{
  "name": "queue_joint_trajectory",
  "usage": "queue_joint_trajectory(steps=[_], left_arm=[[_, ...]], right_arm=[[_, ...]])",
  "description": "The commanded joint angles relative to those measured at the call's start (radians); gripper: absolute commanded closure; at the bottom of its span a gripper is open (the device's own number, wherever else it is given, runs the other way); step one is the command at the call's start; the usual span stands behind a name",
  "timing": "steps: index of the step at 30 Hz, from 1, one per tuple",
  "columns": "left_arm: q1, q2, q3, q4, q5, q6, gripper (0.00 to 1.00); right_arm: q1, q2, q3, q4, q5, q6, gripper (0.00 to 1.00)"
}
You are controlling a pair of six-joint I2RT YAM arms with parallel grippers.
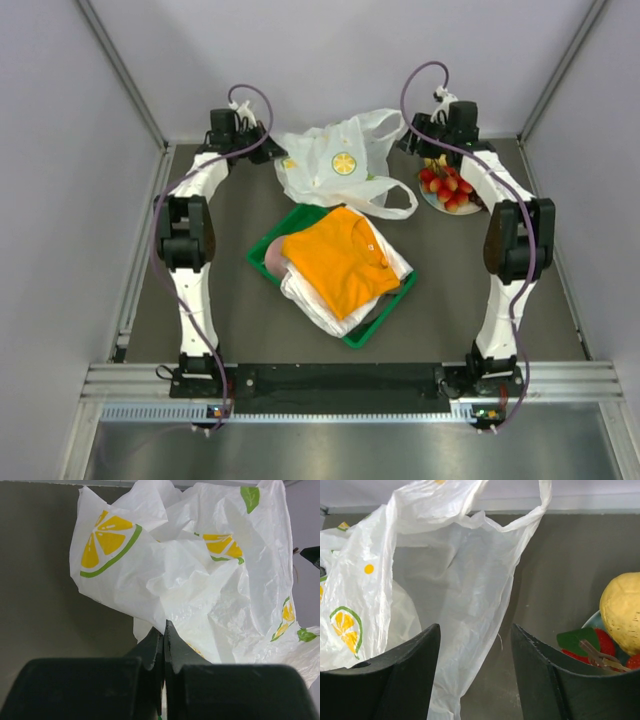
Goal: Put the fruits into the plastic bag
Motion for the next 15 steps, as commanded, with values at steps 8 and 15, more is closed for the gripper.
queue_joint_trajectory(steps=[8, 15], left_arm=[[0.018, 0.026, 0.07, 0.146, -0.126, -0.086, 0.31], [0.016, -0.11, -0.068, 0.219, -0.109, -0.133, 0.05]], right_arm=[[0.006, 0.072, 0.109, 0.064, 0.069, 0.042, 0.39], [0.006, 0.176, 0.209, 0.113, 0.117, 0.041, 0.39]])
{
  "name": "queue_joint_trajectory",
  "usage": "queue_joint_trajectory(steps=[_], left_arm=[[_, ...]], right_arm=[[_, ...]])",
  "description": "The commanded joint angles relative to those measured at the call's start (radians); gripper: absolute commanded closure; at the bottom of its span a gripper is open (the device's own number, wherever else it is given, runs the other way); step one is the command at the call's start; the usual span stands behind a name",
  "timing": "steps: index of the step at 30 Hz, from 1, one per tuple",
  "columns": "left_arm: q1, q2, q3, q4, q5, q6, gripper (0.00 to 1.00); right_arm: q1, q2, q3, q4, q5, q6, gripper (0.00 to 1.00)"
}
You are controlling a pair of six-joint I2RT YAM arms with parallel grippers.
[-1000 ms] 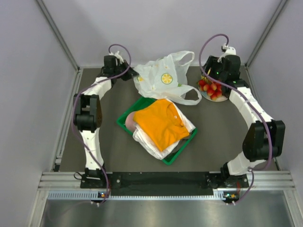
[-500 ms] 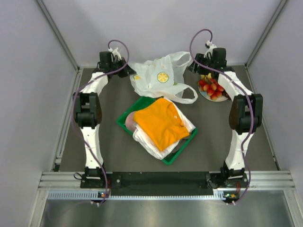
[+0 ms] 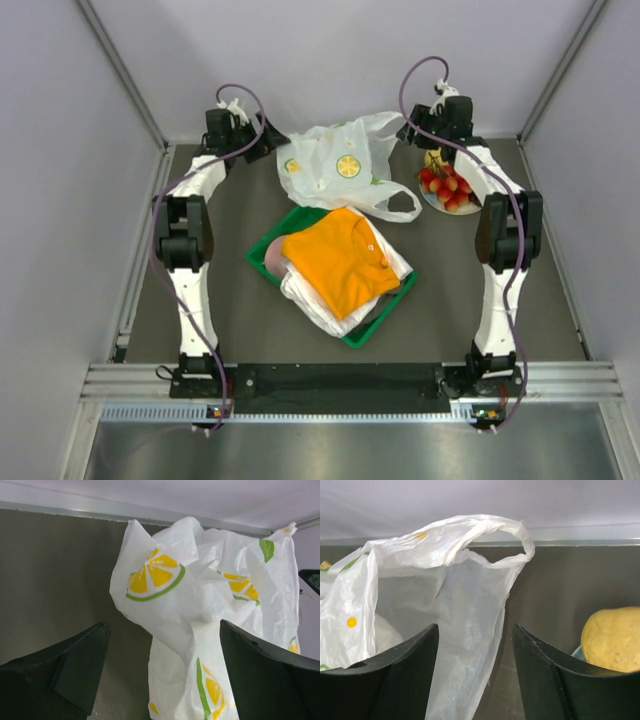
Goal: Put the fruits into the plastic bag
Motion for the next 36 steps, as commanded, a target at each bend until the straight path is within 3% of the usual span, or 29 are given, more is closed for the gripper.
queue_joint_trajectory(steps=[1, 9, 14, 17, 22, 24, 25, 28, 36], left_arm=[[0.002, -0.167, -0.135, 0.092, 0.001, -0.041, 0.05], [-0.055, -0.309, -0.347, -0.044, -0.065, 0.041, 0.04], [-0.078, -0.293, -0.406, 0.077, 0.021, -0.101, 0.06], [-0.089, -0.253, -0.395, 0.114, 0.041, -0.136, 0.16], [-0.087, -0.219, -0.325, 0.077, -0.005, -0.13, 0.6], [-0.087, -0.201, -0.305, 0.077, -0.002, -0.135, 0.72], [-0.087, -0.194, -0.298, 0.077, 0.007, -0.136, 0.83], [-0.081, -0.178, -0.268, 0.046, -0.008, -0.117, 1.0], [0.0, -0.06, -0.059, -0.06, 0.009, -0.066, 1.0]], right_arm=[[0.005, 0.07, 0.116, 0.073, 0.047, 0.005, 0.39], [0.005, 0.139, 0.151, 0.161, 0.096, -0.027, 0.35], [0.006, 0.208, 0.22, 0.173, 0.083, -0.073, 0.31], [0.006, 0.257, 0.278, 0.172, 0.081, -0.093, 0.31], [0.006, 0.304, 0.304, 0.231, 0.128, -0.116, 0.32], [0.006, 0.321, 0.33, 0.239, 0.138, -0.133, 0.32], [0.006, 0.335, 0.335, 0.248, 0.136, -0.136, 0.35], [0.005, 0.351, 0.357, 0.258, 0.113, -0.127, 0.38], [0.006, 0.303, 0.312, 0.27, 0.073, -0.123, 0.38]])
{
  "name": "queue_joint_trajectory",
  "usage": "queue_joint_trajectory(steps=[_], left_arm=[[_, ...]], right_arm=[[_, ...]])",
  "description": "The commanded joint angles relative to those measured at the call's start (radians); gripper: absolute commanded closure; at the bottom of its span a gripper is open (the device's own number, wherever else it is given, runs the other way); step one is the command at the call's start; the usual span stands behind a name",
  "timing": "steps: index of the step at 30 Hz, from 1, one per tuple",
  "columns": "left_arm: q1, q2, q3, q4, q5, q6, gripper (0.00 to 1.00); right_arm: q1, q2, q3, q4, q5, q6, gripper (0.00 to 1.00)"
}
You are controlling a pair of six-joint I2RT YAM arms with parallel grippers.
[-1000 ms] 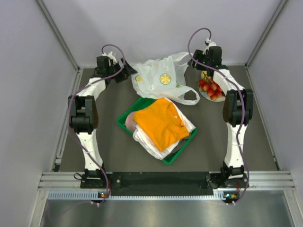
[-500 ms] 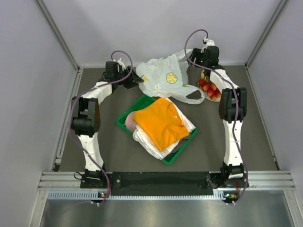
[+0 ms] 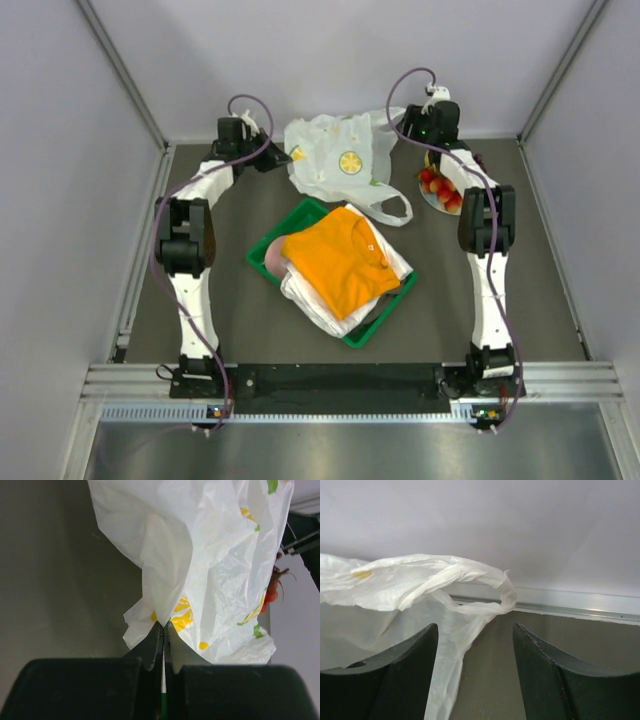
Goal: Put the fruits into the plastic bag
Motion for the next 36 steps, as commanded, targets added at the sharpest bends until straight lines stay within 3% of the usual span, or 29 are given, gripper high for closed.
queue_joint_trajectory(steps=[1, 7, 17, 26, 31, 34, 36], left_arm=[[0.08, 0.07, 0.15, -0.048, 0.017, 0.036, 1.0], [0.122, 0.158, 0.273, -0.068, 0.112, 0.048, 0.99], [0.127, 0.173, 0.284, -0.12, 0.131, 0.094, 1.0], [0.128, 0.169, 0.29, -0.161, 0.146, 0.138, 1.0], [0.136, 0.19, 0.323, -0.152, 0.128, 0.121, 1.0], [0.136, 0.214, 0.36, -0.085, 0.103, 0.068, 1.0], [0.136, 0.224, 0.362, 0.006, 0.074, 0.005, 1.0]], right_arm=[[0.005, -0.052, 0.009, 0.071, -0.026, -0.015, 0.37], [0.005, -0.049, 0.036, 0.068, -0.052, -0.025, 0.37], [0.008, -0.003, 0.087, 0.106, -0.242, 0.034, 0.41], [0.014, 0.05, 0.171, 0.072, -0.133, -0.037, 0.39], [0.012, 0.075, 0.198, 0.034, -0.159, -0.013, 0.42], [0.02, -0.007, 0.115, 0.032, -0.206, 0.023, 0.44], [0.025, -0.074, -0.027, 0.048, -0.231, 0.023, 0.44]])
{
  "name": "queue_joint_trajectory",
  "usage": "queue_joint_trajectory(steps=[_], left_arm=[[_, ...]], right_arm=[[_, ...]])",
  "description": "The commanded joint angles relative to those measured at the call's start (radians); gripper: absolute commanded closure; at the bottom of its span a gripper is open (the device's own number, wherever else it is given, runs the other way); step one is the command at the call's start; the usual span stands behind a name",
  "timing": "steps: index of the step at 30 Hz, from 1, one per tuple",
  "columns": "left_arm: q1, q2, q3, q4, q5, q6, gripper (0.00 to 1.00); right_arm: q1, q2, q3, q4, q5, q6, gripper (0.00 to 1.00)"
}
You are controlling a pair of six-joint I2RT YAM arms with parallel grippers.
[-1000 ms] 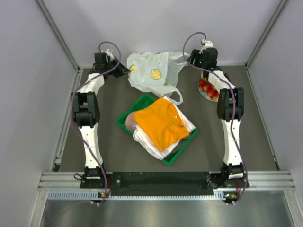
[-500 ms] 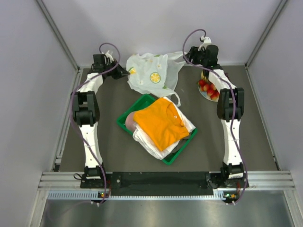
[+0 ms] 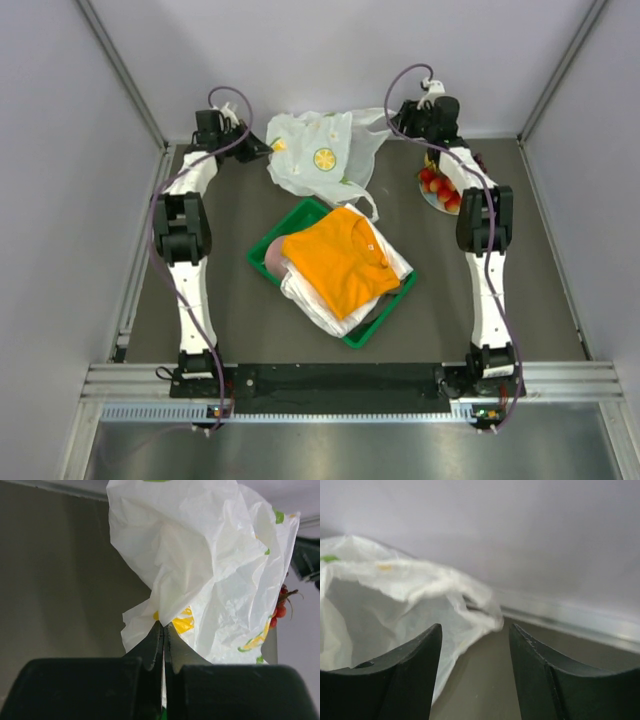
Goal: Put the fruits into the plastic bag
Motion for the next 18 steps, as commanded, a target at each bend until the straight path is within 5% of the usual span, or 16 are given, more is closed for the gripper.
queue_joint_trajectory(steps=[1, 7, 12, 14, 18], left_arm=[[0.007, 0.027, 0.048, 0.173, -0.076, -0.104, 1.0], [0.007, 0.069, 0.073, 0.316, -0.148, -0.211, 0.98], [0.013, 0.08, 0.116, 0.318, -0.172, -0.211, 0.63], [0.019, 0.059, 0.108, 0.319, -0.176, -0.196, 0.61], [0.026, 0.016, 0.09, 0.278, -0.179, -0.156, 0.26]], right_arm=[[0.016, -0.2, -0.22, 0.008, -0.1, 0.033, 0.44], [0.016, -0.418, -0.434, -0.102, -0.267, 0.083, 0.48], [0.048, -0.498, -0.482, -0.277, -0.379, 0.044, 0.48], [0.073, -0.506, -0.466, -0.335, -0.459, 0.024, 0.48], [0.125, -0.555, -0.499, -0.409, -0.544, 0.007, 0.46]])
